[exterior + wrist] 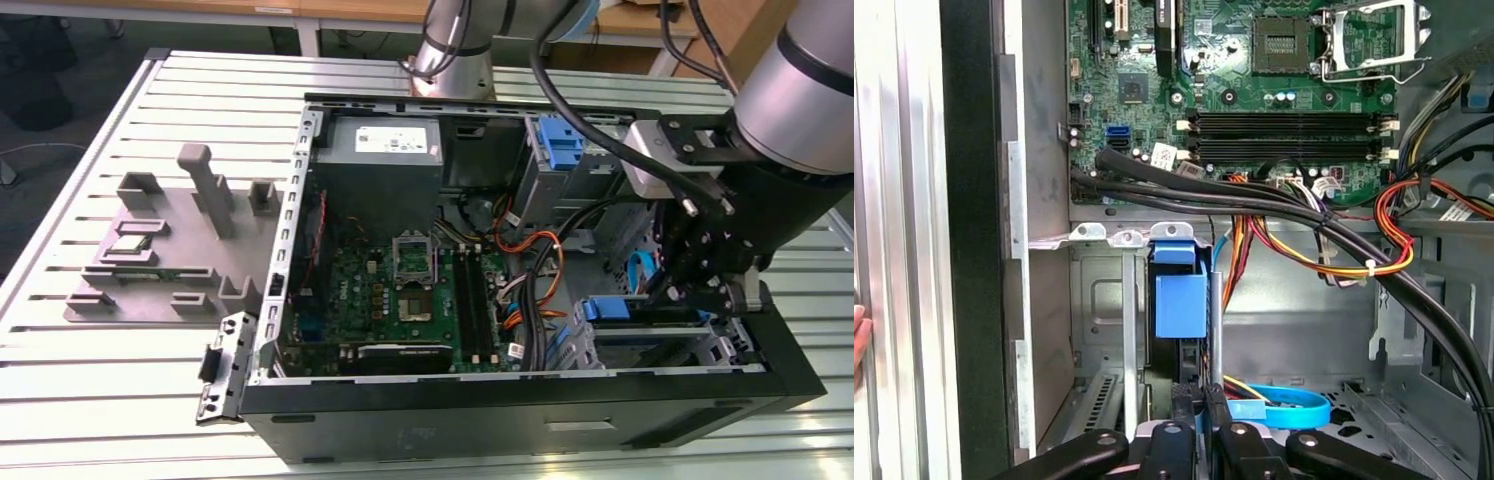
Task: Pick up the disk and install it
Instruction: 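Insert the first disk wire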
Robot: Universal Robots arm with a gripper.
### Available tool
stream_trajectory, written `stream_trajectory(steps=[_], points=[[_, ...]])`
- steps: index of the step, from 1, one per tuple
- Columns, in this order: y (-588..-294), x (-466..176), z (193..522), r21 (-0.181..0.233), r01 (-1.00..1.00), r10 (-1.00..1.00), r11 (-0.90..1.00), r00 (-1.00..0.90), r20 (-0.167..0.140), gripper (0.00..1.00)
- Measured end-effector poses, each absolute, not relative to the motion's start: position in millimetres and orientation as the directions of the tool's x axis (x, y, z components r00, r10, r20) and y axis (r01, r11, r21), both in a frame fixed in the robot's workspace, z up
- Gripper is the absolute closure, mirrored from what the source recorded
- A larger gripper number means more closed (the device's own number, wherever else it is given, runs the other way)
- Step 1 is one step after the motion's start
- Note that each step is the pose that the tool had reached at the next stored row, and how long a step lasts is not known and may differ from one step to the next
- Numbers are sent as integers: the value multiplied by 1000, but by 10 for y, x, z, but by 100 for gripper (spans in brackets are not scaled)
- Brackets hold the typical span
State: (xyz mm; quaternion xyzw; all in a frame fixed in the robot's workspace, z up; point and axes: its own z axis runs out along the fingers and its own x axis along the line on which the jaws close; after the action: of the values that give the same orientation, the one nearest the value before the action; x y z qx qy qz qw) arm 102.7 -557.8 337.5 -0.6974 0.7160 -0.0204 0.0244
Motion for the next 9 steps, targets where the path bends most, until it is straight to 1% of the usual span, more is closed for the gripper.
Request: stream_trajectory(steps=[3, 9], points=[[-5578, 1023, 3383, -65, -998, -1000, 27, -26, -7, 84], [-5579, 988, 3370, -81, -997, -1000, 17, -16, -10, 84]])
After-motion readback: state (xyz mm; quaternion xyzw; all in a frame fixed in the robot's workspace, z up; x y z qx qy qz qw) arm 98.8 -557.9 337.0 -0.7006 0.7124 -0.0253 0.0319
